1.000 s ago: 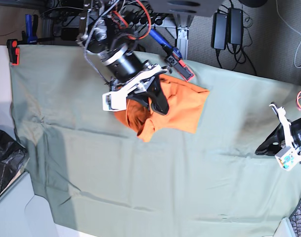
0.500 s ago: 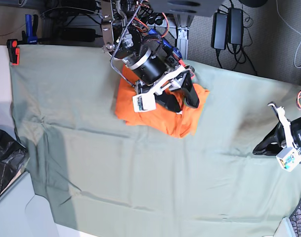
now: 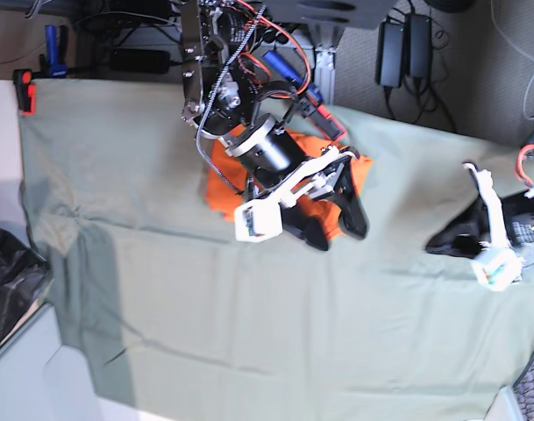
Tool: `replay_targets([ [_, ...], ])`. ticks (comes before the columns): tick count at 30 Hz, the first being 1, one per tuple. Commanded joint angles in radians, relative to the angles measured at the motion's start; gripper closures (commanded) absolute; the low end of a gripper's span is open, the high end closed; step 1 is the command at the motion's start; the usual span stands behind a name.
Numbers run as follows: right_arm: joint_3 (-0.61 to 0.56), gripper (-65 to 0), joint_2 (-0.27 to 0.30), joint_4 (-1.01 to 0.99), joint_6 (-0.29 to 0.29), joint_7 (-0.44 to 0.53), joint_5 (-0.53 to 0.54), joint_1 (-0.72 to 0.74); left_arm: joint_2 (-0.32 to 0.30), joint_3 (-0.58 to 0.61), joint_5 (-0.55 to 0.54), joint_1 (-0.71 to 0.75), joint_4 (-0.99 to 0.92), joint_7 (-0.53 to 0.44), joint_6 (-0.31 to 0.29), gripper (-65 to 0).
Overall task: Fold the T-shirt properly
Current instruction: 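Press the folded bundle with the right gripper while the left gripper grasps its edge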
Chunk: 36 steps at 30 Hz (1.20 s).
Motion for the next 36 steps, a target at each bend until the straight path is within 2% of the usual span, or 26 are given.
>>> replay_targets([
  [1, 0.024, -25.6, -0.003, 0.029, 0.13, 0.028, -0.01, 0.025, -0.003, 0.025, 0.003, -0.013, 0.029, -0.021, -0.009, 0.0],
  [3, 0.082, -3.9, -0.003, 0.033, 0.13, 0.027, -0.043, 0.055, 0.02, 0.108, 0.075, -0.013, 0.042, -0.048, -0.009, 0.0],
  [4, 0.115, 0.0, -0.003, 0.032, 0.13, 0.027, -0.064, 0.068, 0.032, 0.148, 0.111, -0.013, 0.043, -0.065, -0.009, 0.0],
  [6, 0.185, 0.0, -0.002, 0.028, 0.13, 0.016, -0.097, 0.09, 0.062, 0.218, 0.166, -0.013, 0.043, -0.073, -0.009, 0.0],
  [9, 0.261, 0.0, 0.001, 0.006, 0.13, -0.027, -0.035, 0.103, 0.113, 0.277, 0.184, -0.016, 0.043, -0.076, -0.009, 0.0],
  [12, 0.251, 0.0, 0.017, -0.041, 0.131, -0.089, 0.065, 0.098, 0.173, 0.283, 0.188, -0.021, 0.043, -0.088, -0.009, 0.0],
  [15, 0.184, 0.0, 0.043, -0.099, 0.132, -0.1, 0.071, 0.086, 0.206, 0.283, 0.211, -0.024, 0.042, -0.09, -0.009, 0.0],
  [18, 0.142, 0.0, 0.053, -0.183, 0.131, -0.082, 0.015, 0.093, 0.203, 0.279, 0.217, -0.024, 0.042, -0.09, -0.009, 0.0],
  [23, 0.135, 0.0, 0.053, -0.386, 0.131, -0.032, -0.076, 0.166, 0.203, 0.267, 0.217, -0.027, 0.042, -0.09, -0.009, 0.0],
  [28, 0.11, 0.0, 0.053, -0.526, 0.131, -0.032, -0.064, 0.242, 0.203, 0.267, 0.217, -0.027, 0.042, -0.089, -0.009, 0.0],
  [33, 0.089, 0.0, 0.052, -0.452, 0.131, -0.041, 0.04, 0.239, 0.203, 0.267, 0.217, -0.026, 0.042, -0.089, -0.009, 0.0],
  [36, 0.09, 0.0, 0.052, -0.362, 0.131, -0.084, 0.066, 0.233, 0.2, 0.268, 0.194, -0.023, 0.042, -0.065, -0.009, 0.0],
])
